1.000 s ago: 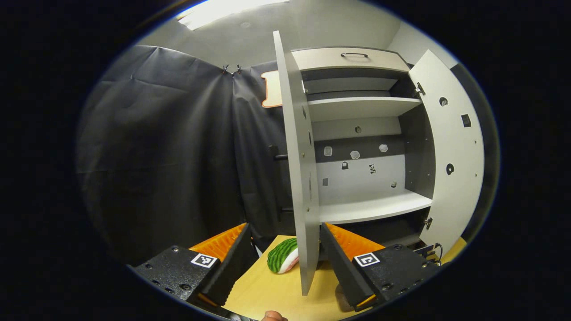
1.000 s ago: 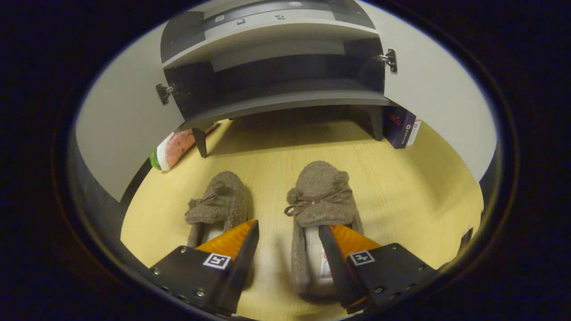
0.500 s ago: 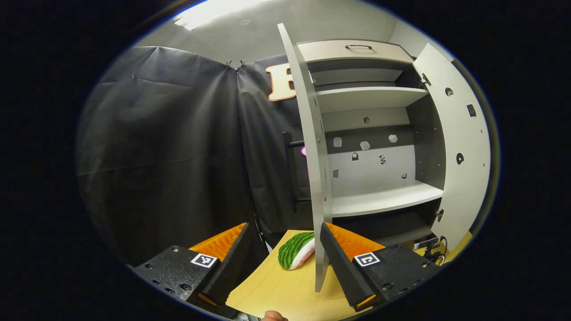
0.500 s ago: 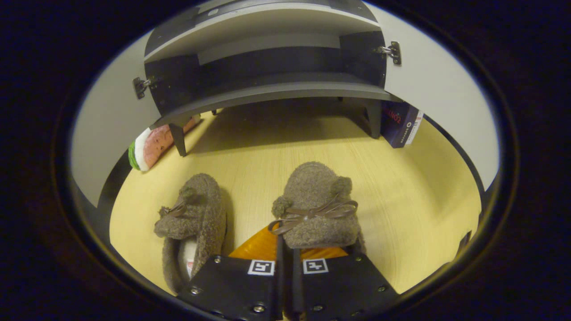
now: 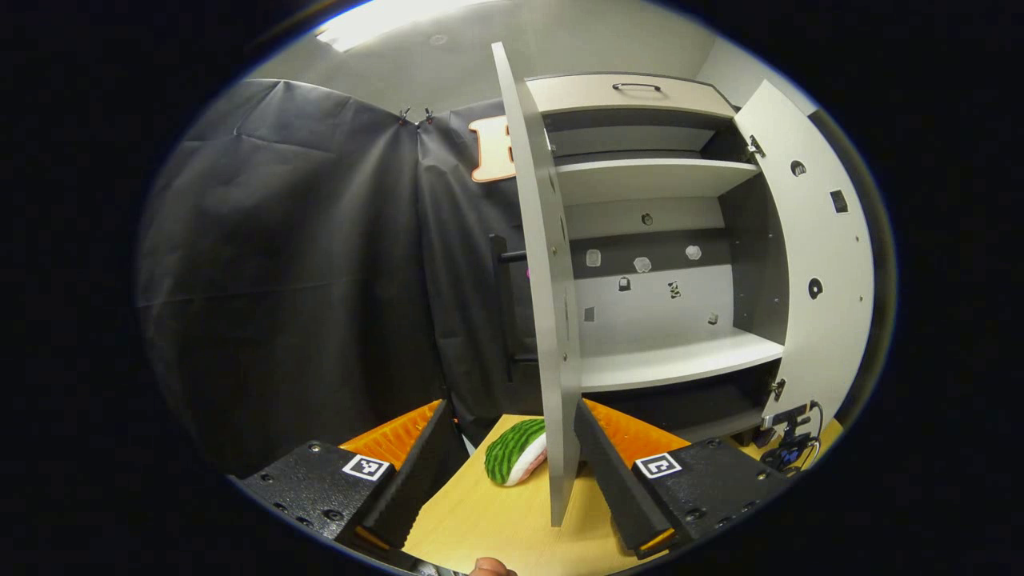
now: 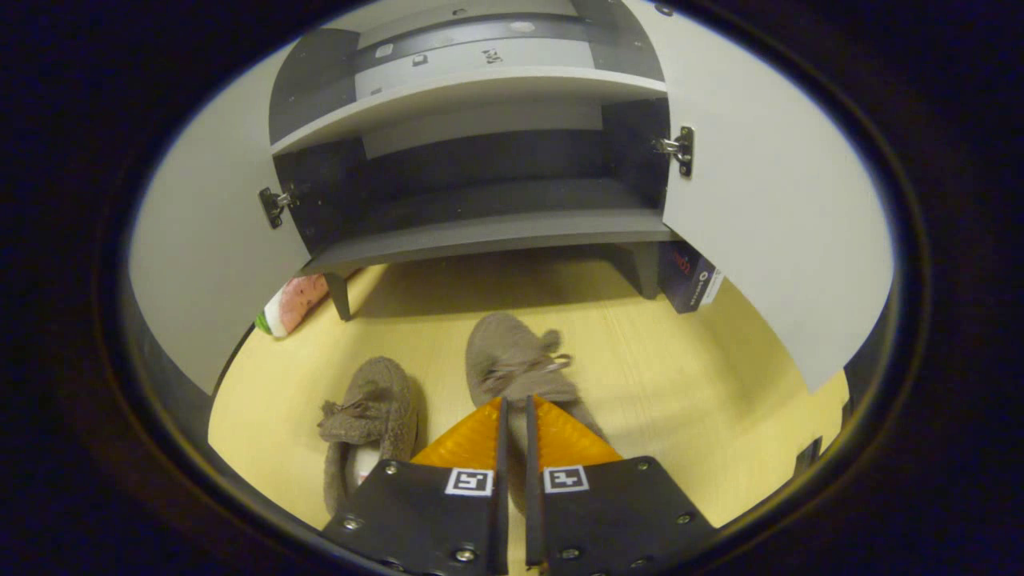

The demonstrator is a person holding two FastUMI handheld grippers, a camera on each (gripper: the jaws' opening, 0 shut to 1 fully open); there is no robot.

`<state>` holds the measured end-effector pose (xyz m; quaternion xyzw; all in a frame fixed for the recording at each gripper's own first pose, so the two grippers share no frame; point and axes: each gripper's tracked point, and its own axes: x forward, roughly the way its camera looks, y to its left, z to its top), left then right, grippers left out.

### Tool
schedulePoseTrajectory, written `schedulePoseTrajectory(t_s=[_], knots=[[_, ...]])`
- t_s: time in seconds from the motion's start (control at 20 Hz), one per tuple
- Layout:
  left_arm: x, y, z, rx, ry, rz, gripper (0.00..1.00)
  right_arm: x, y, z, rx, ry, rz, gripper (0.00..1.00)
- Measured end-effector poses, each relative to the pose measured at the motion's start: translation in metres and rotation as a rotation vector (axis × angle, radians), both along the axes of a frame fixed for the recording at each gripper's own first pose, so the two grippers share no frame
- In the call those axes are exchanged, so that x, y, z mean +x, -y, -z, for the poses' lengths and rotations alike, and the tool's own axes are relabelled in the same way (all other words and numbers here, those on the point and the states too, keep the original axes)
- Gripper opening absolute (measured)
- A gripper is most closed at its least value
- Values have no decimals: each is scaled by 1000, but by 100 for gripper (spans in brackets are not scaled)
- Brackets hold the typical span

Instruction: Grab one shoe with the right hand and put it into the shoe cabinet, grab the other shoe with the left hand and put it into the shoe cabinet; then close the right door with the right hand and the left door with the left hand.

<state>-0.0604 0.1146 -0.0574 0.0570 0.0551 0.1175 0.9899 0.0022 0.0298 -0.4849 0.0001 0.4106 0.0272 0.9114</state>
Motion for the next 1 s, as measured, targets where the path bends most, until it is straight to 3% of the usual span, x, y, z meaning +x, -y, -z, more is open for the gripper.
schedulePoseTrajectory(t_s=[0.1,0.25,0.3,0.35,0.65,1.0], knots=[[0,0,4,1,-11,1,96,-2,-4,13,2,-50,-22,9],[-1,-7,6,8,-20,-19,96,-2,-11,3,21,-19,-23,9],[-1,-10,7,9,-23,-29,96,-7,-14,2,27,-21,-30,14],[-1,-13,8,9,-25,-39,96,-12,-16,2,29,-27,-39,9],[0,-27,15,1,-42,-84,96,-27,-25,26,13,-89,-106,9],[-1,-42,24,17,-76,-129,96,1,-41,53,19,-107,-124,12]])
